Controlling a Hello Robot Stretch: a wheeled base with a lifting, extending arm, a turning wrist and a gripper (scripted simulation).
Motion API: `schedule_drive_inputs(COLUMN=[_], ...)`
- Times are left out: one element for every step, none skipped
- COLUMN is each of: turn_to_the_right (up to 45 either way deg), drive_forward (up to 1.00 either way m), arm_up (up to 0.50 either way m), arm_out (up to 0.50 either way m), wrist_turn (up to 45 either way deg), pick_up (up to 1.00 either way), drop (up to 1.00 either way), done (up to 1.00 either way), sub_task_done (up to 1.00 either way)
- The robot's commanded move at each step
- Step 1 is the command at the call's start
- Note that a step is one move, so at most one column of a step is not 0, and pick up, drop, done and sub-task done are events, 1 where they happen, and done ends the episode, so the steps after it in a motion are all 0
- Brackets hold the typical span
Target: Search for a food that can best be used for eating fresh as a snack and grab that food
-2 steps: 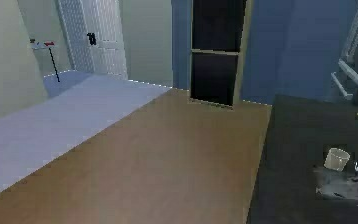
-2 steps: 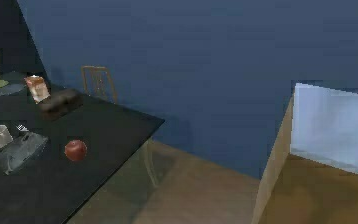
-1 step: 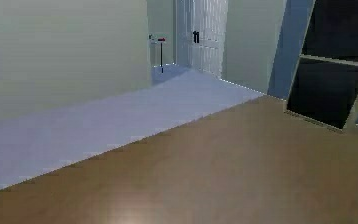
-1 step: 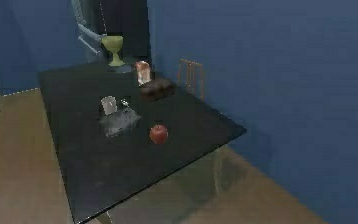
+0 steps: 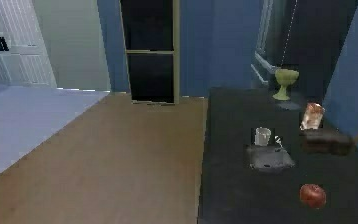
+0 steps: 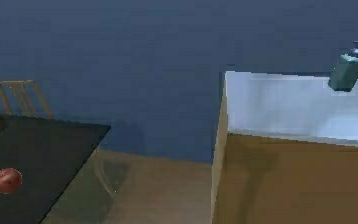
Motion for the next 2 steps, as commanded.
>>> schedule_drive_inputs(turn_to_the_right=[42.0,0.0], drive_forward=[0.00,0.35], arm_up=[0.00,0.00], arm_out=[0.00,0.00], wrist_turn=[0.0,0.0], pick_up=[0.00,0.00], drop=[0.00,0.00], done=[0.00,0.00], sub_task_done=[0.00,0.00])
